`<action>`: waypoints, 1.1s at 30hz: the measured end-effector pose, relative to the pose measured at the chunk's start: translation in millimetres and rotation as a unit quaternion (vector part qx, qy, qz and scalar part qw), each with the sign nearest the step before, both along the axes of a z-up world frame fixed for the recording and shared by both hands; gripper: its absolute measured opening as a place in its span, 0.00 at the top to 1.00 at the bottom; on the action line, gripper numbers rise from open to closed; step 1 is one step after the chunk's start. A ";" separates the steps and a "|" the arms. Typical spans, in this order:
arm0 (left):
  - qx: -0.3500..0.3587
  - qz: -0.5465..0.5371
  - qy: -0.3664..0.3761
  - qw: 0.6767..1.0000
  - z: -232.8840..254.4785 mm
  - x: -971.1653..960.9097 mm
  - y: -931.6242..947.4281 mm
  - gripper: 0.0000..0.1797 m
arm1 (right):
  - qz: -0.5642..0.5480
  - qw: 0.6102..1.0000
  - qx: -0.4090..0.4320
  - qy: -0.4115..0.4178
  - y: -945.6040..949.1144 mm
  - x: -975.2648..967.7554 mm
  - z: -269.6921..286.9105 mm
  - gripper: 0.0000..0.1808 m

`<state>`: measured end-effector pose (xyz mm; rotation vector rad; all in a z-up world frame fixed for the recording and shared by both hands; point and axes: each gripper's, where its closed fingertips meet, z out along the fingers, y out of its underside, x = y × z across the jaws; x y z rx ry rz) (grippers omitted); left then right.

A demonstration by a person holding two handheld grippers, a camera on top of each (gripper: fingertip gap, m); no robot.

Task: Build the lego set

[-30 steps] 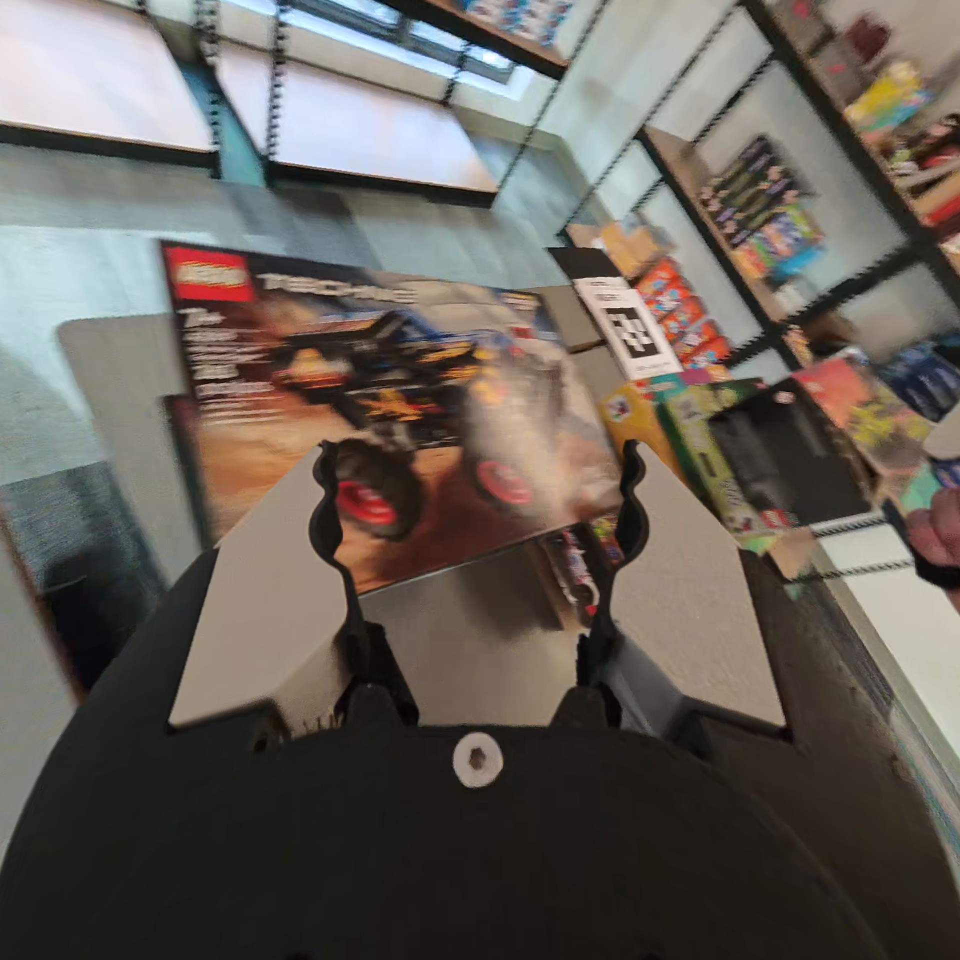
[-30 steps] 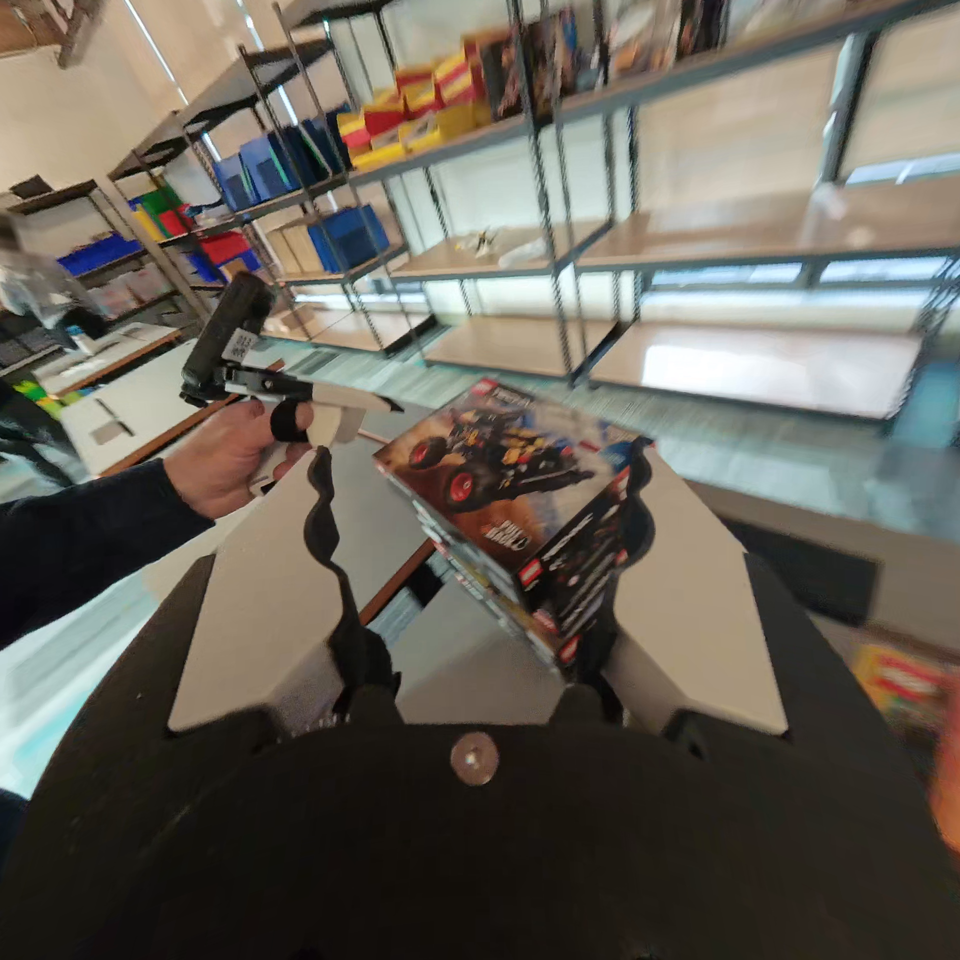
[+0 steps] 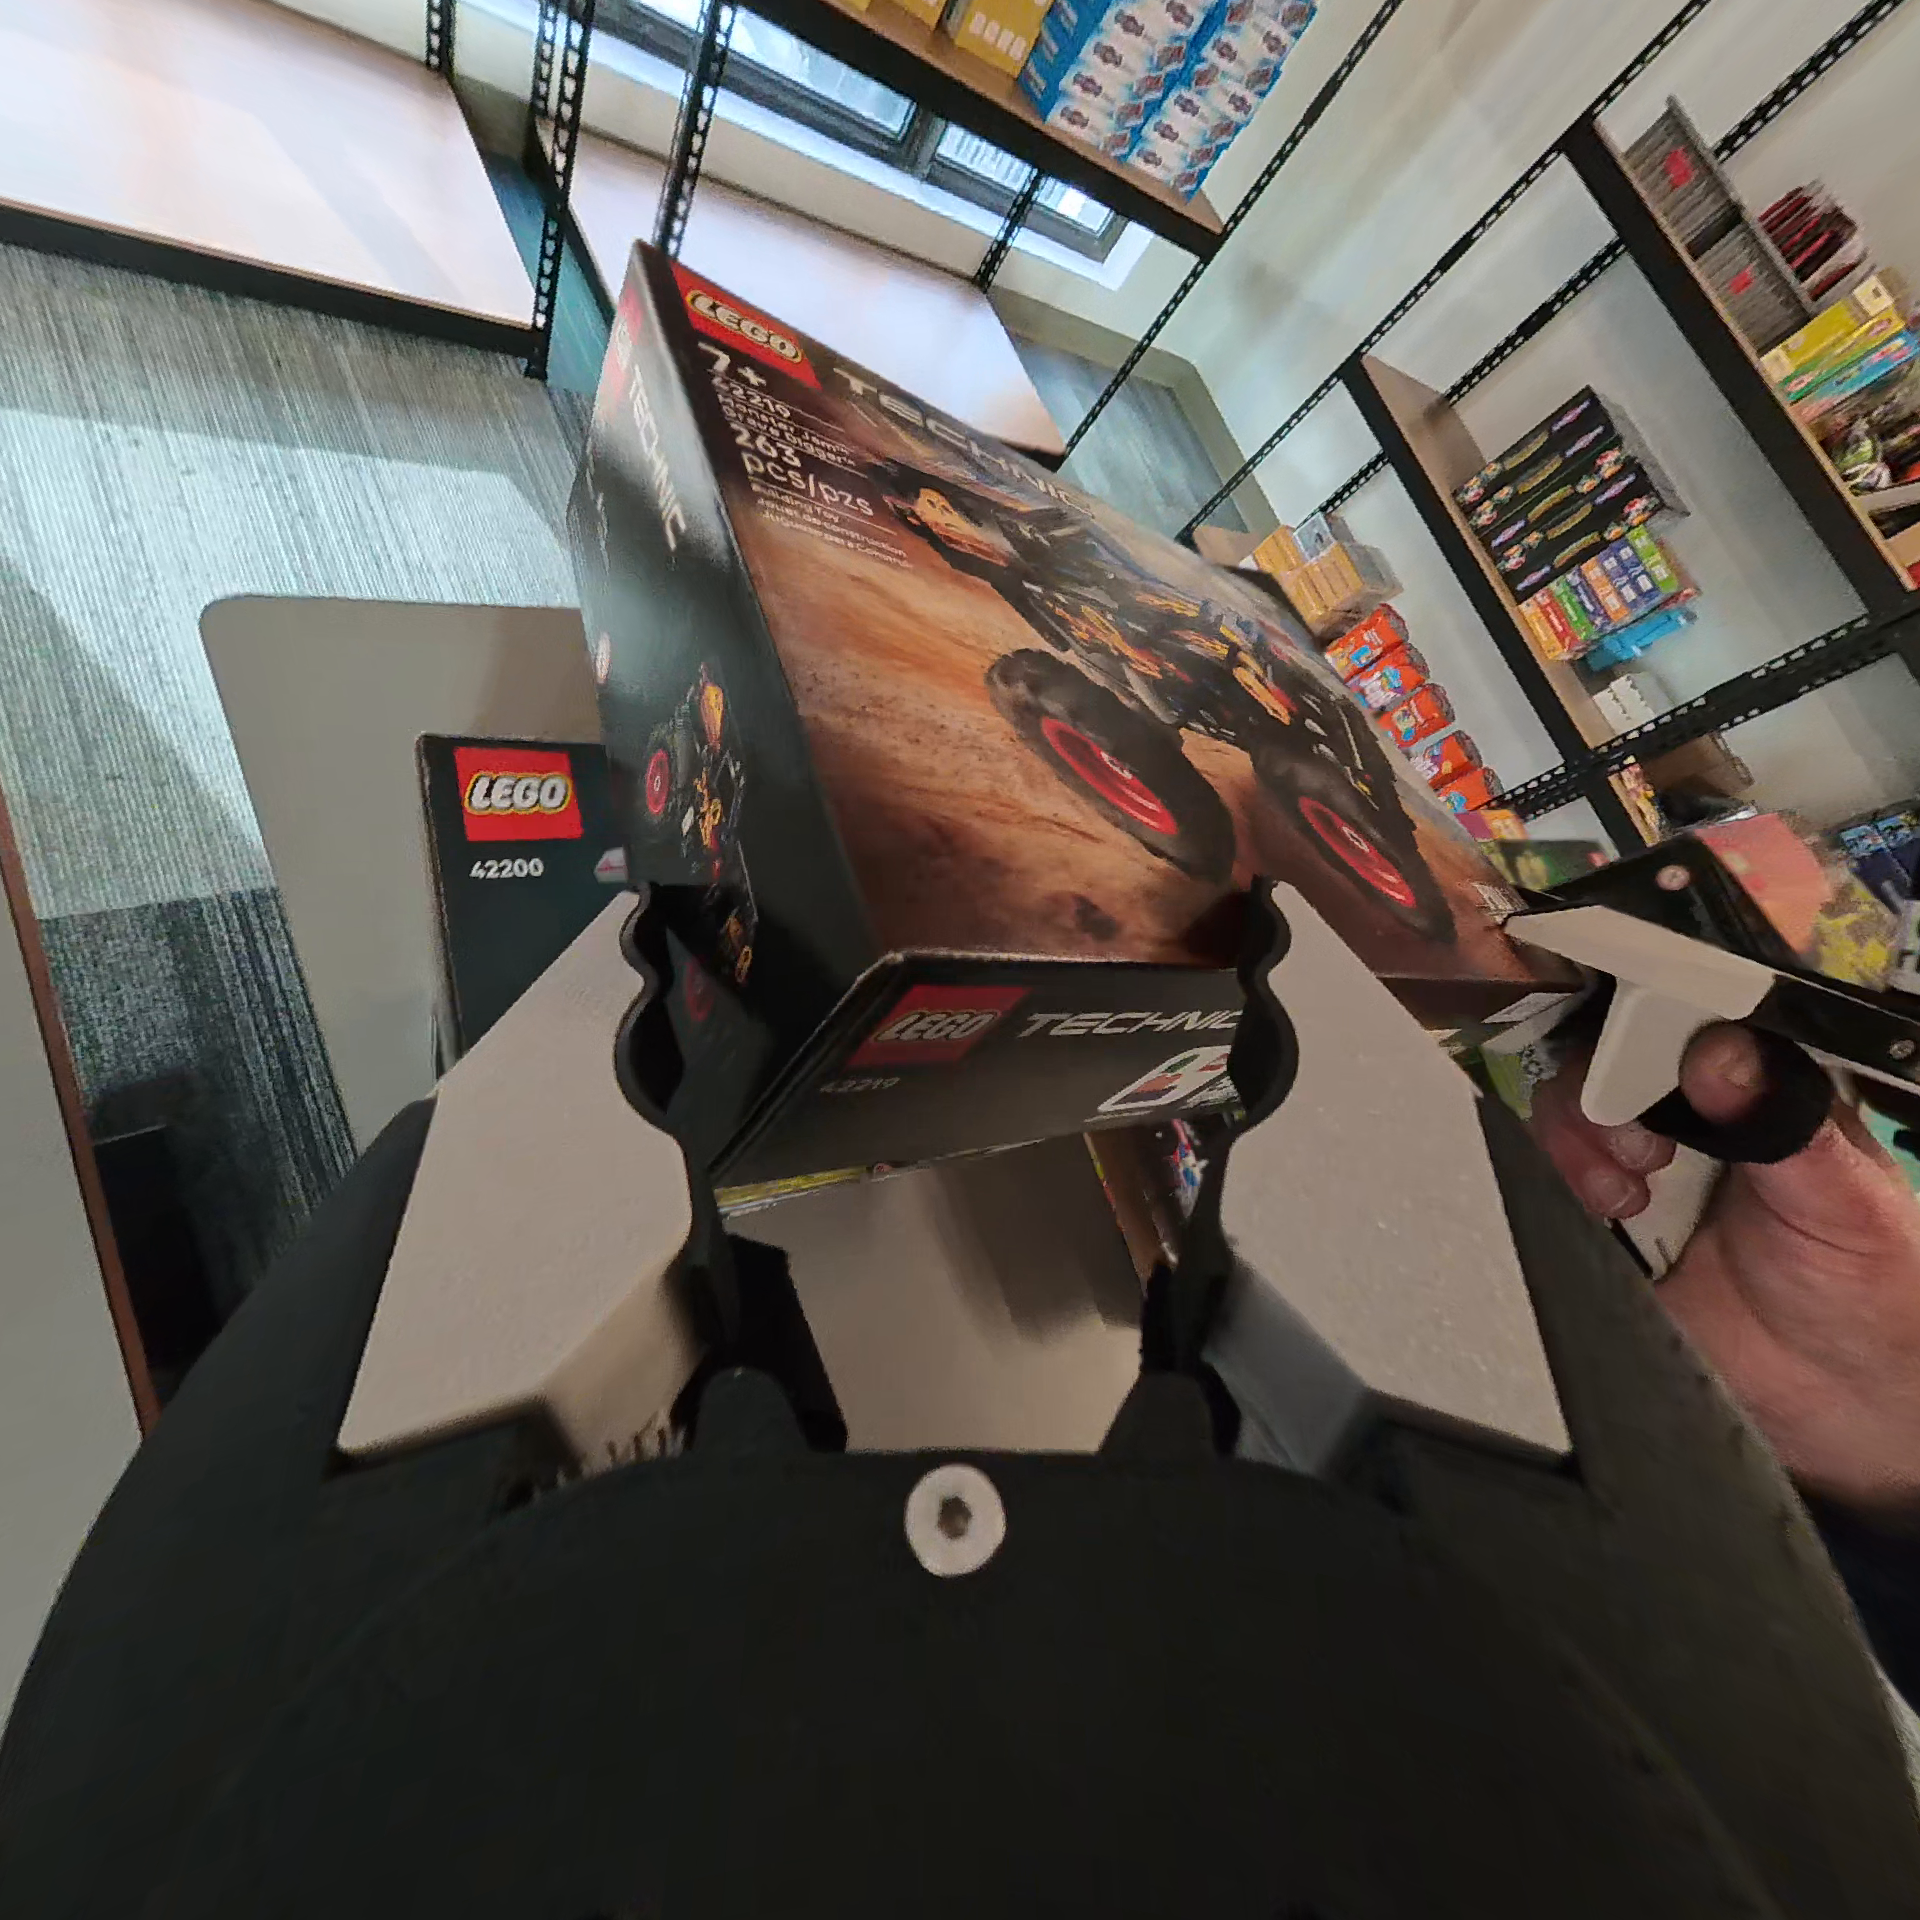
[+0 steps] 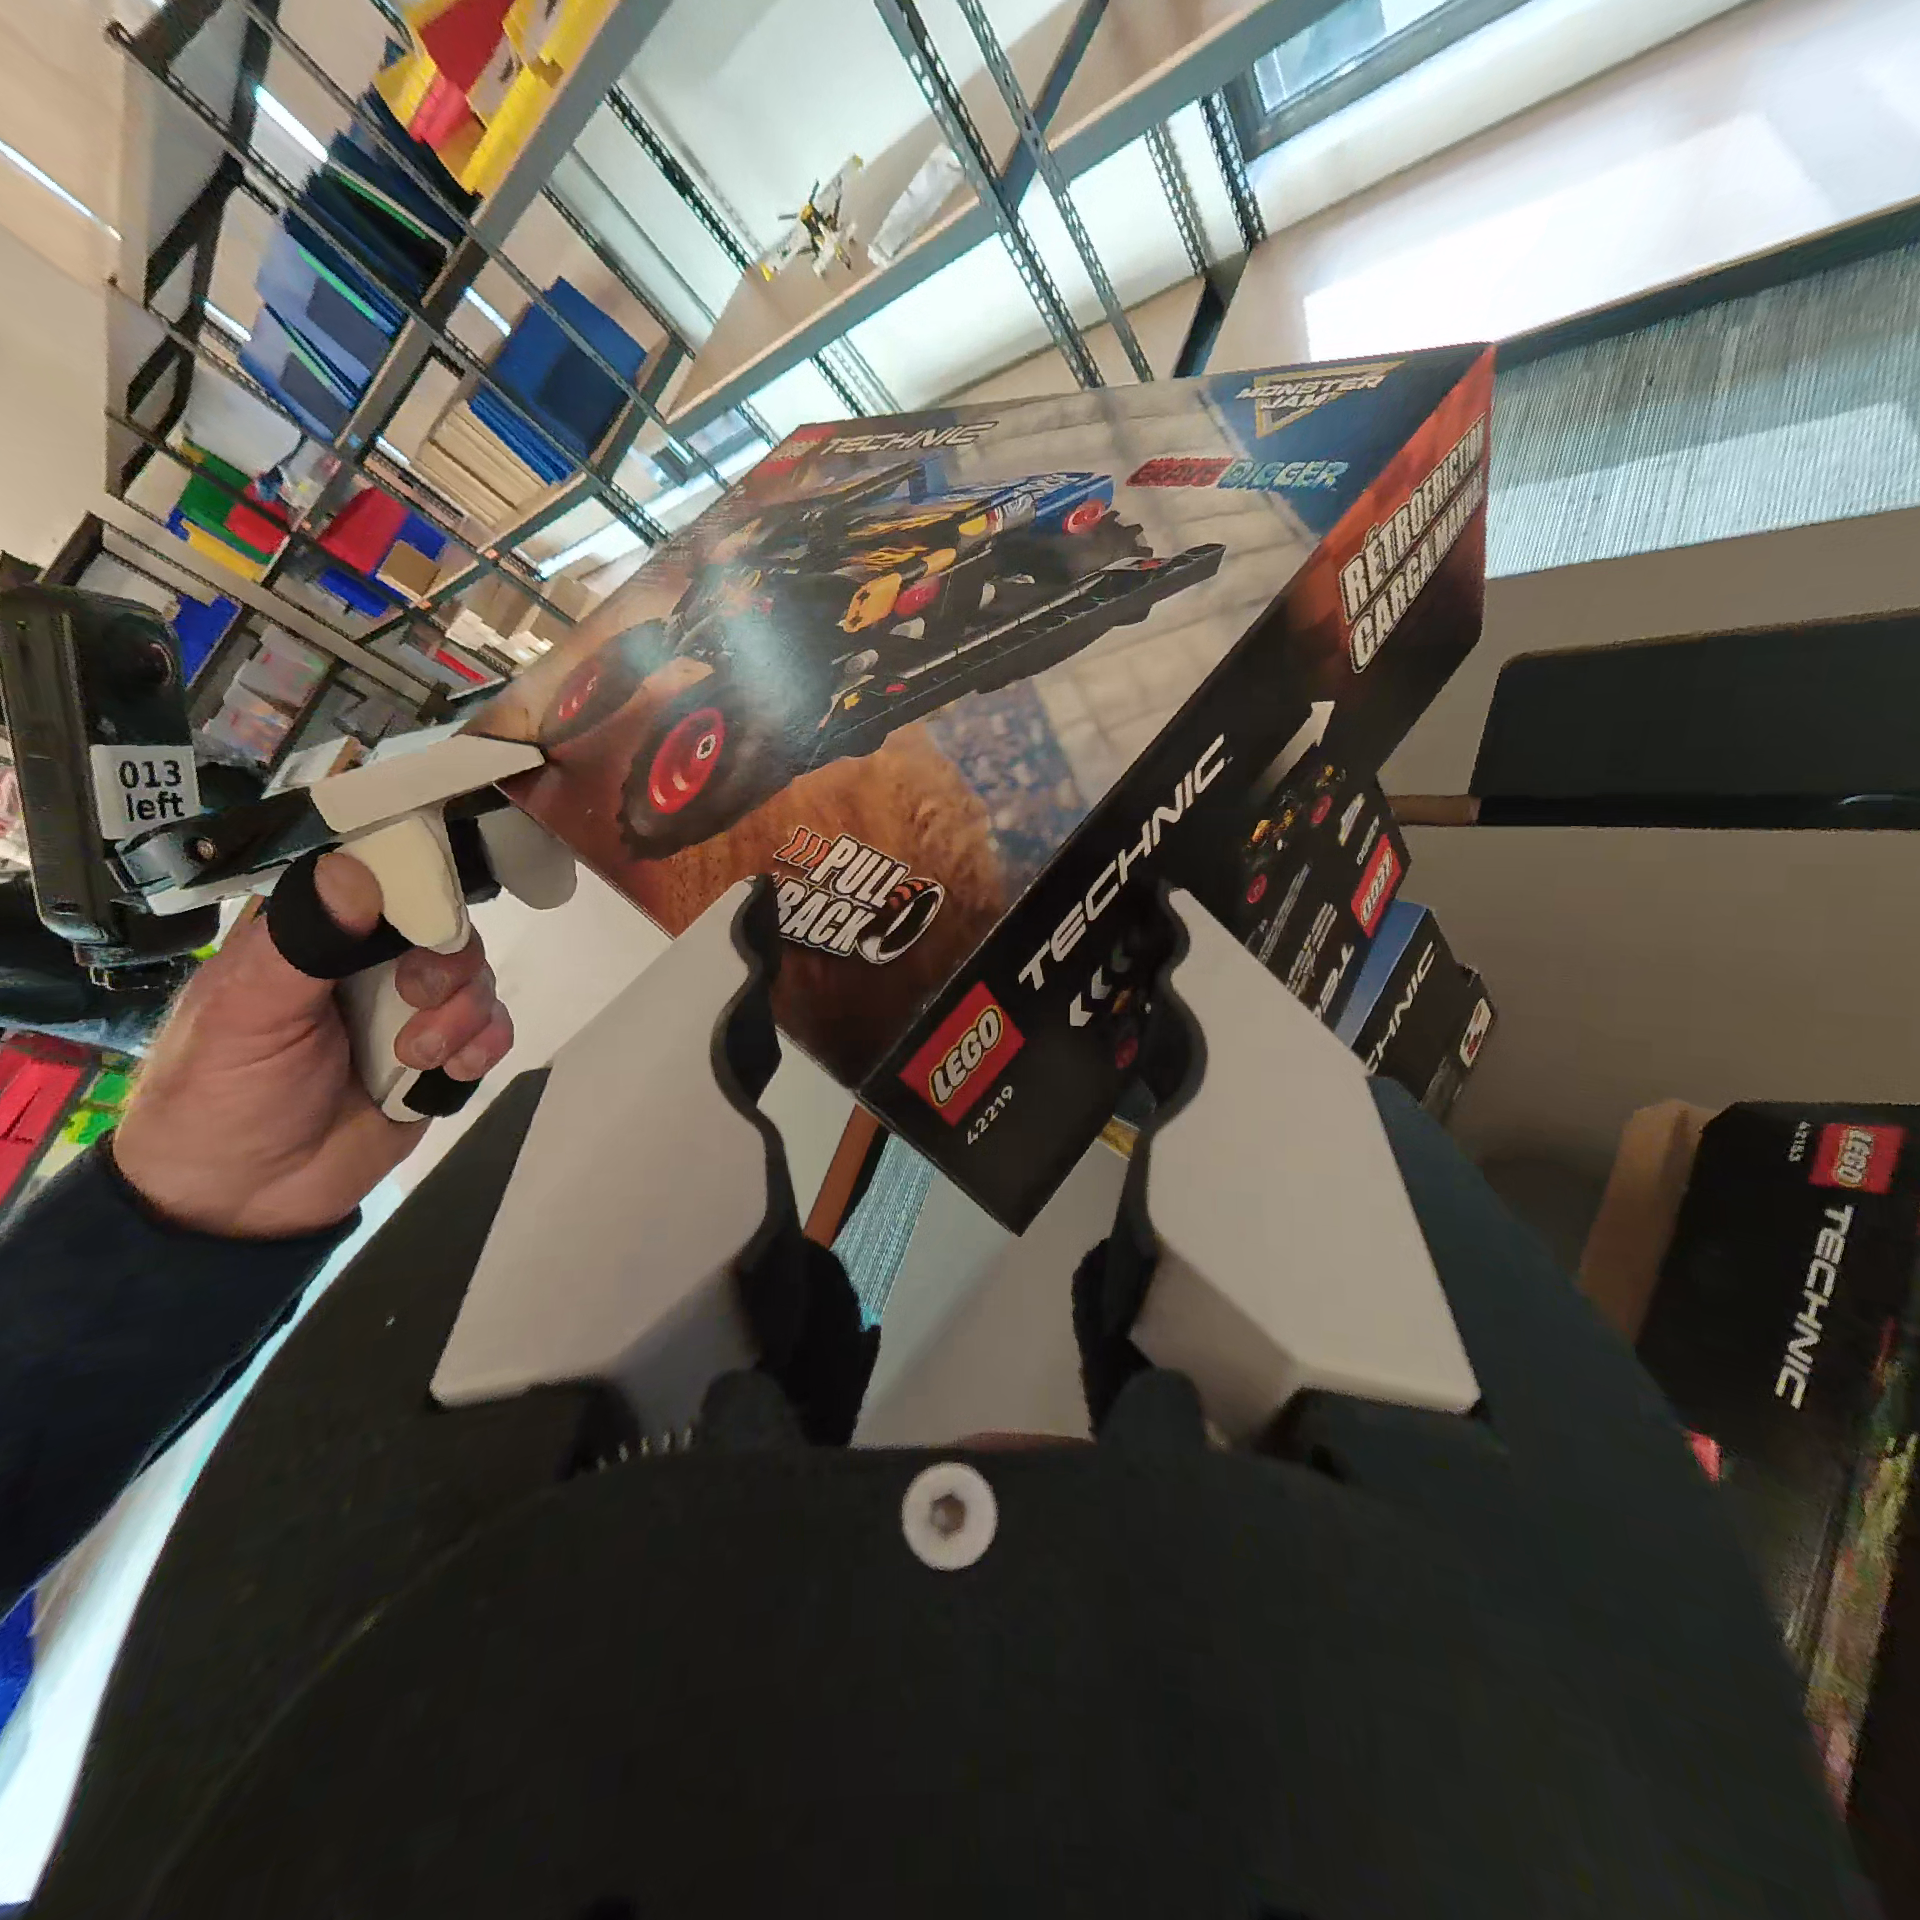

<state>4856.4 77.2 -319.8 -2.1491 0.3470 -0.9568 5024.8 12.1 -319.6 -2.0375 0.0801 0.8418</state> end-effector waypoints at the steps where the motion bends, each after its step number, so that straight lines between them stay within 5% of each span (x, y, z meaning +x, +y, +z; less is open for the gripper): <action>1: 0.007 -0.001 -0.002 1.000 6.7 1.9 -0.8 0.40 | -0.002 1.000 0.006 -0.001 -1.1 1.8 6.6 0.62; 17: 0.137 -0.119 -0.130 0.975 191.3 129.4 -56.4 0.41 | -0.099 0.977 0.169 -0.084 -69.1 127.3 210.9 0.61; 21: 0.151 -0.179 -0.116 0.965 201.4 195.3 -99.6 0.46 | -0.138 0.970 0.183 -0.085 -109.7 197.2 241.3 0.62; 25: 0.101 -0.251 -0.126 0.955 175.2 268.2 -151.4 0.42 | -0.173 0.966 0.157 -0.110 -156.9 267.6 227.9 0.63; 29: 0.047 -0.360 -0.055 0.930 103.1 325.6 -224.9 0.37 | -0.198 0.972 0.098 -0.074 -202.7 339.9 160.2 0.64; 31: 0.014 -0.401 -0.056 0.914 74.8 339.4 -255.9 0.44 | -0.227 0.969 0.005 -0.095 -217.6 376.4 92.0 0.65; 33: 0.015 -0.420 -0.059 0.906 71.3 345.8 -272.9 0.47 | -0.253 0.964 0.054 -0.061 -220.9 390.3 88.4 0.64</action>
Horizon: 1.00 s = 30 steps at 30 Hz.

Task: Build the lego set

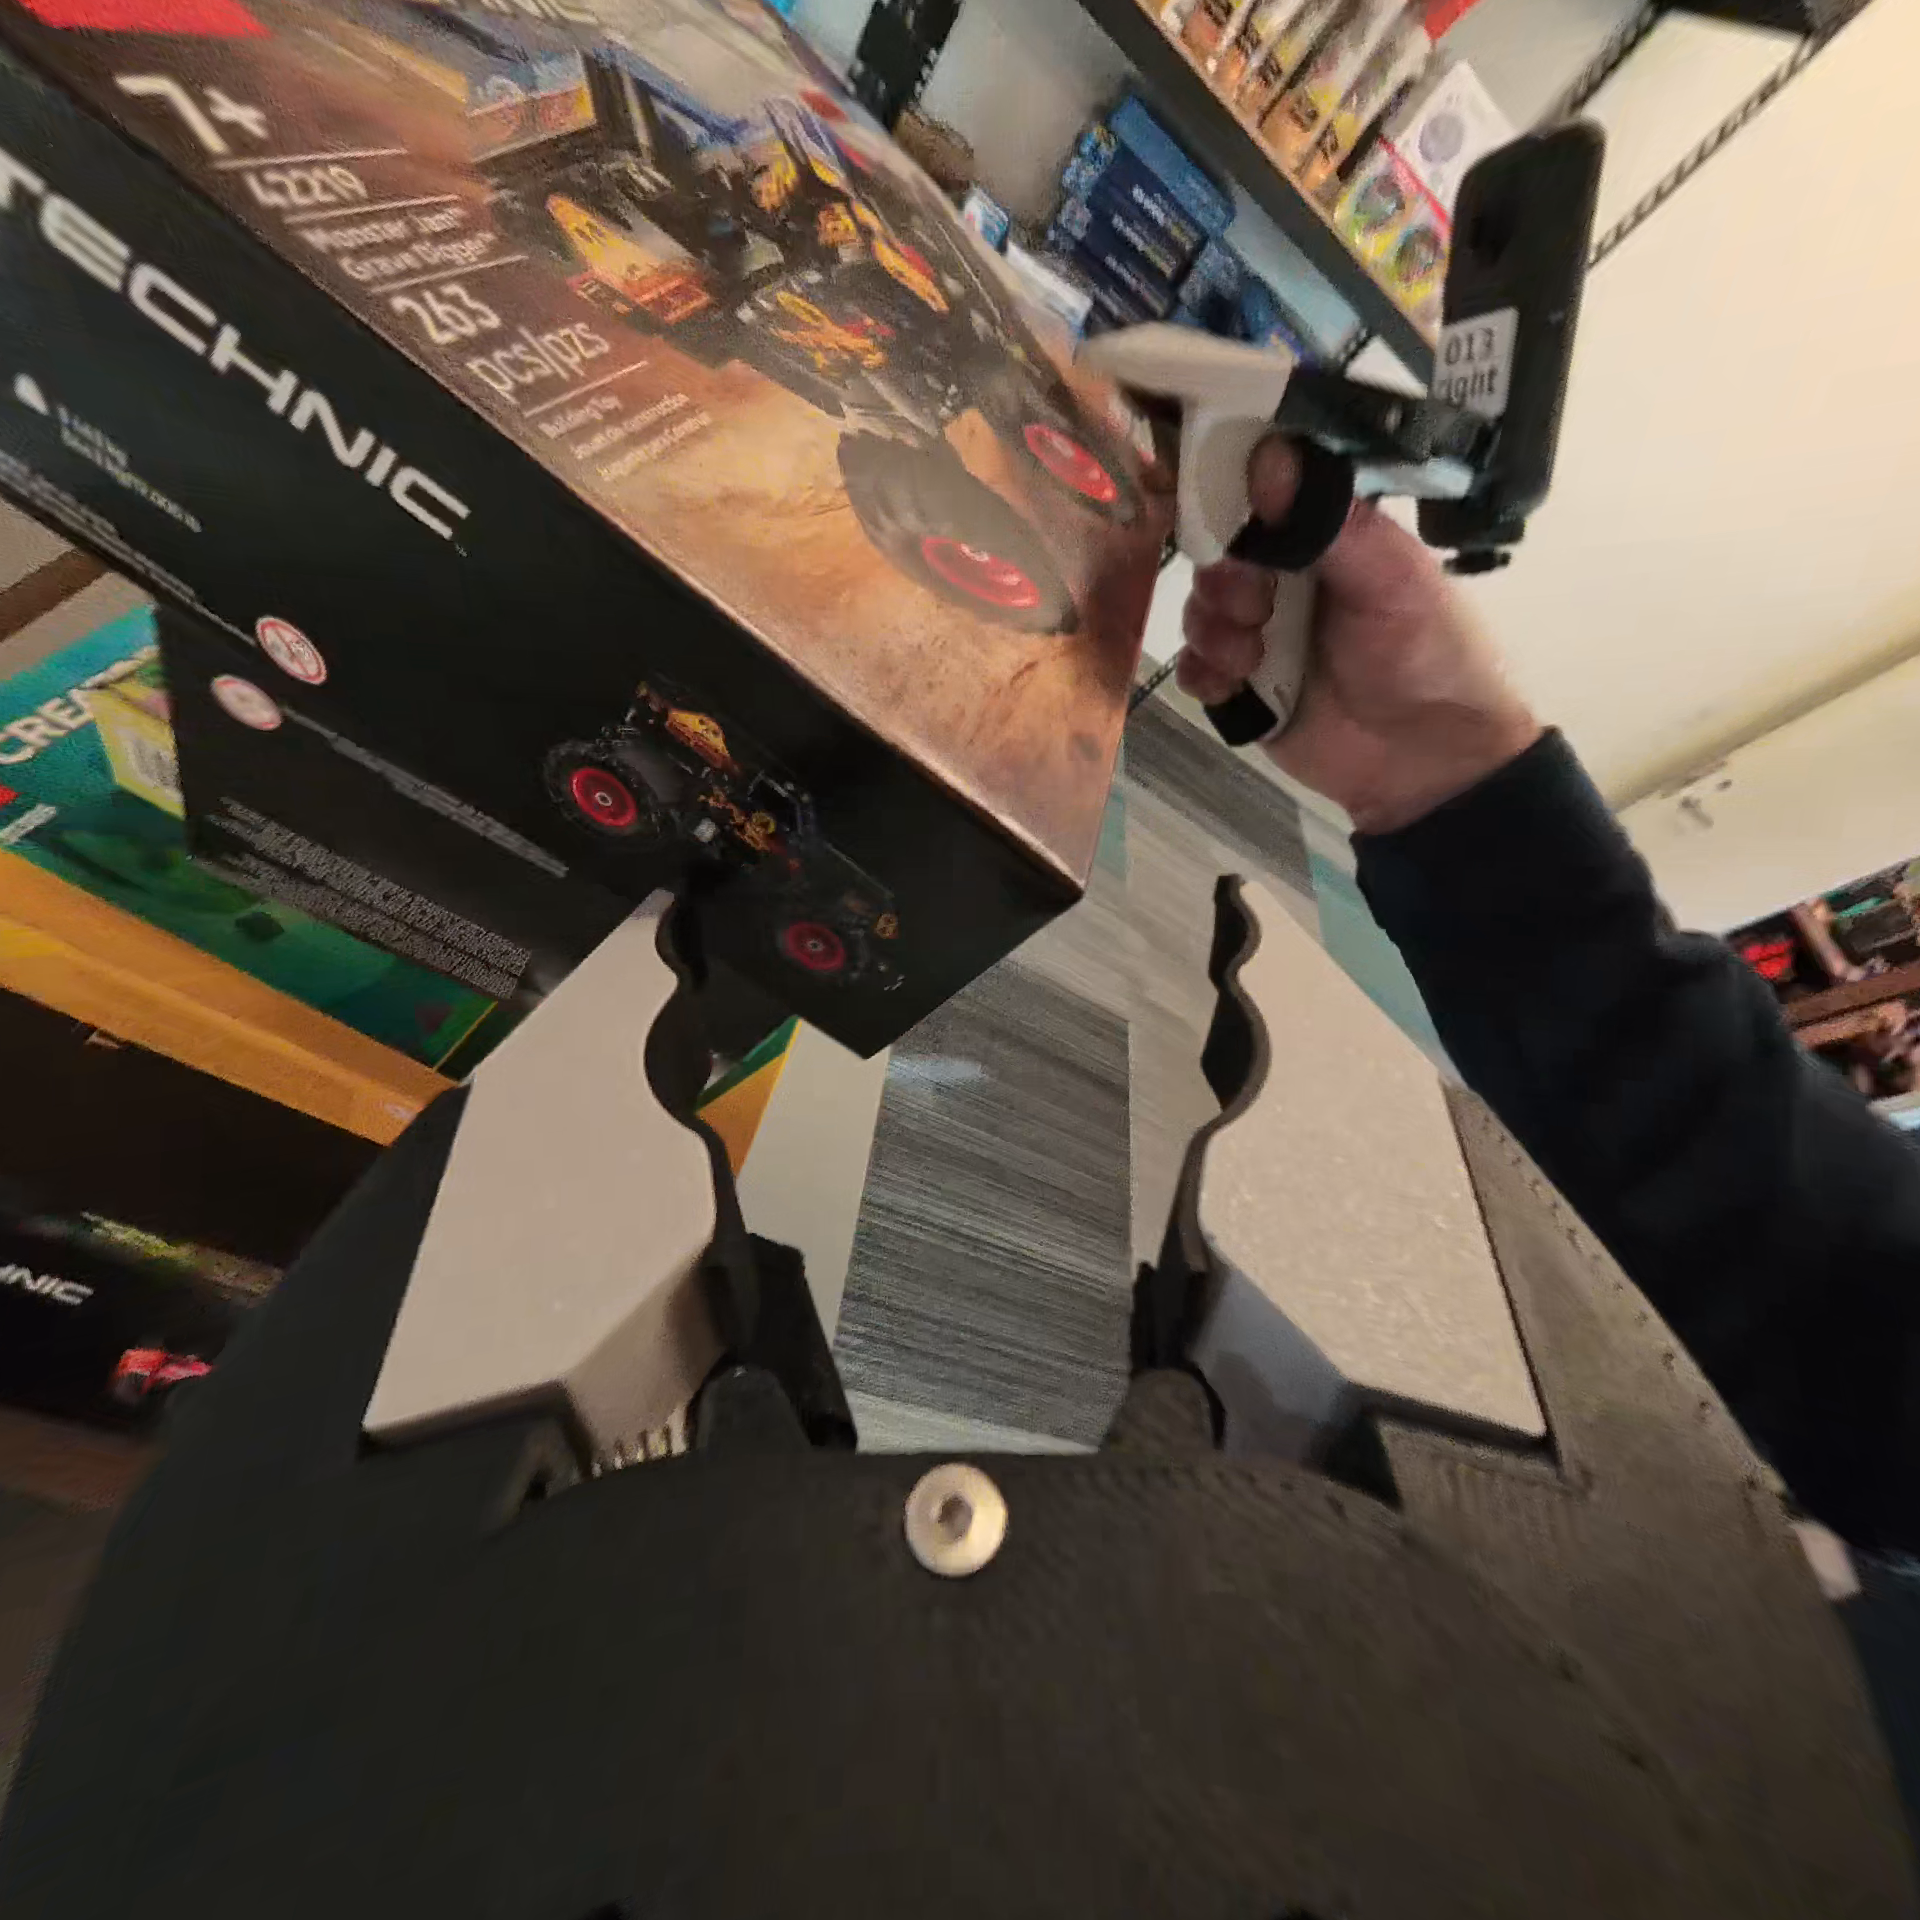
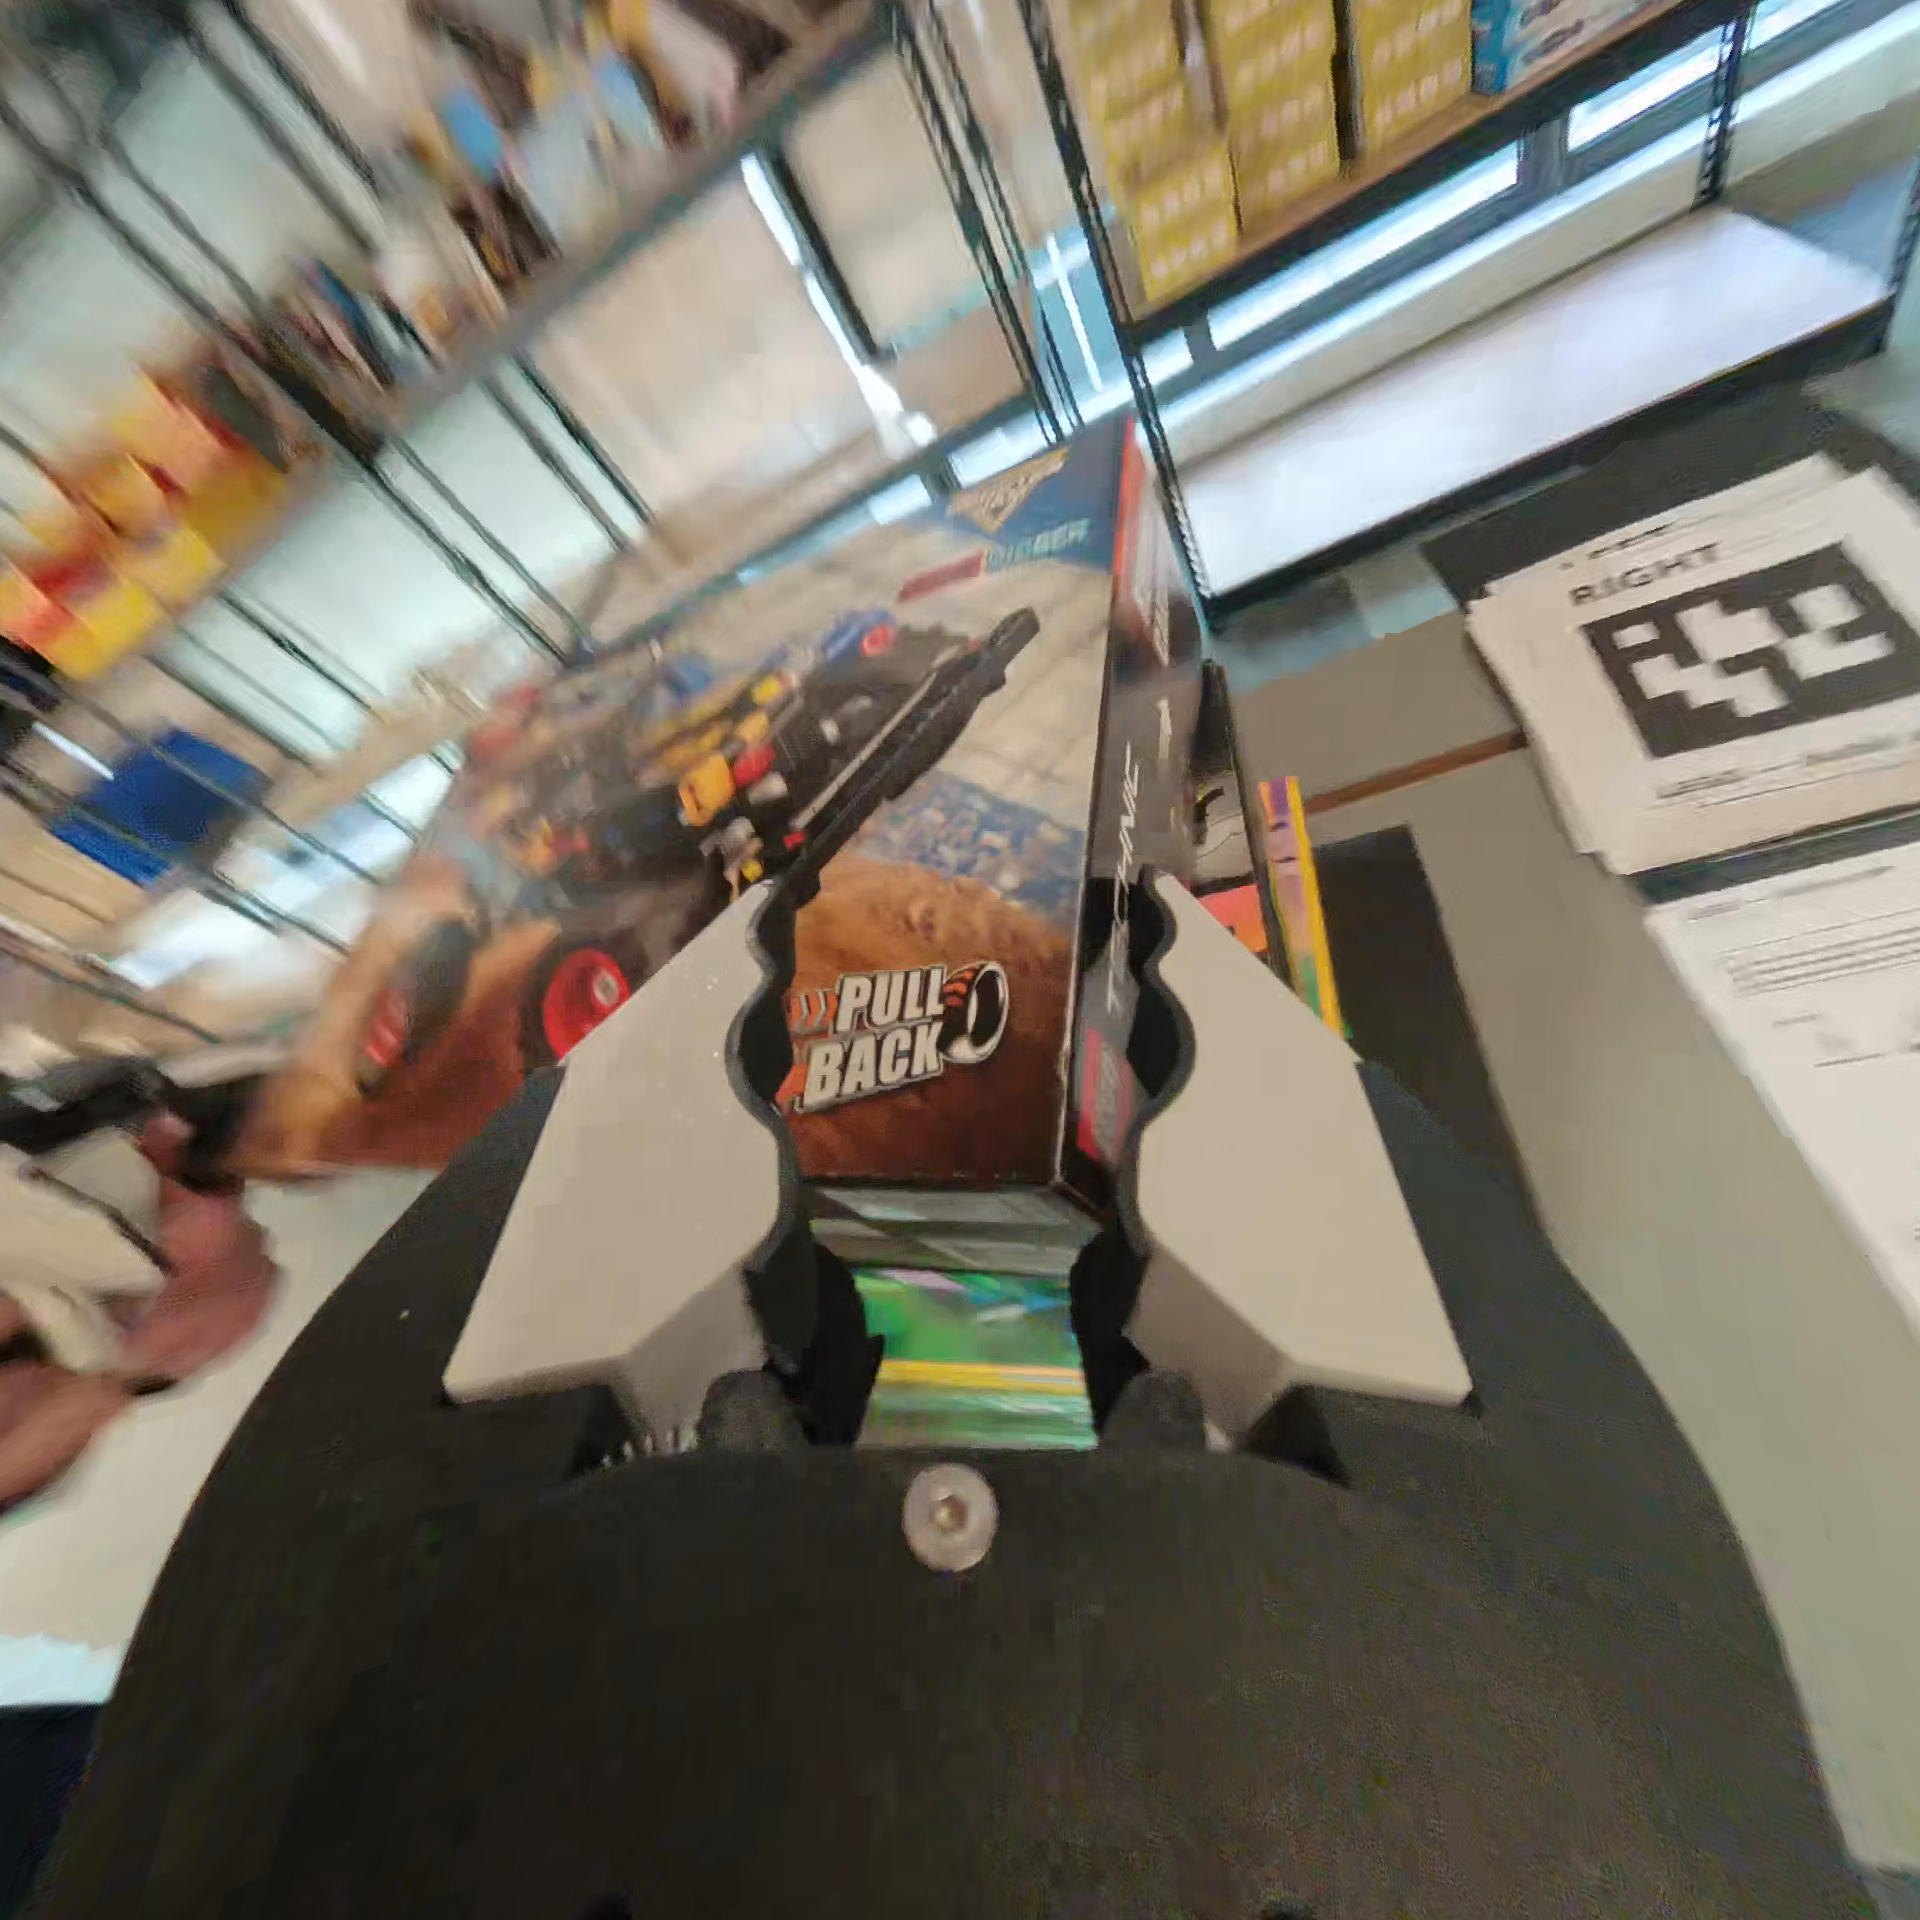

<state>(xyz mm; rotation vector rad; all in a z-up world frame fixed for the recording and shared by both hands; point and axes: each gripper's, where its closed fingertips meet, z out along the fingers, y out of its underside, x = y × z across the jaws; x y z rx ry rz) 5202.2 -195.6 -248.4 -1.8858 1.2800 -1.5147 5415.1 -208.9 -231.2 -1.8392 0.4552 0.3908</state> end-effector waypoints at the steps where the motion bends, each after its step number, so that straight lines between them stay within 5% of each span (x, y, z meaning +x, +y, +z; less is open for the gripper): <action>1: 0.013 -0.007 0.002 1.000 -0.3 2.0 -3.7 0.47 | -0.005 1.000 0.007 0.023 -3.7 4.5 2.5 0.65; 9: -0.001 -0.052 -0.020 0.998 5.0 -1.6 -12.9 0.50 | -0.012 1.000 -0.016 0.004 -6.2 21.0 9.7 0.68; 14: 0.007 0.011 -0.023 1.000 -1.4 -48.5 22.8 0.49 | -0.081 0.981 0.048 -0.168 -14.8 9.8 77.5 0.68; 17: 0.047 0.060 0.016 0.997 -22.7 -93.4 54.0 0.47 | 0.032 0.958 0.175 -0.225 4.6 -81.7 144.4 0.77; 21: 0.025 0.169 0.060 0.983 -55.8 -167.4 112.7 0.44 | 0.245 0.913 0.272 -0.180 40.3 -244.4 182.9 0.72; 25: 0.028 0.294 0.086 0.951 -75.2 -252.2 178.2 0.43 | 0.353 0.912 0.170 -0.123 99.3 -366.2 115.5 0.59; 30: 0.010 0.404 0.127 0.906 -112.9 -343.4 245.0 0.37 | 0.327 0.941 0.027 -0.081 176.7 -407.5 -38.9 0.51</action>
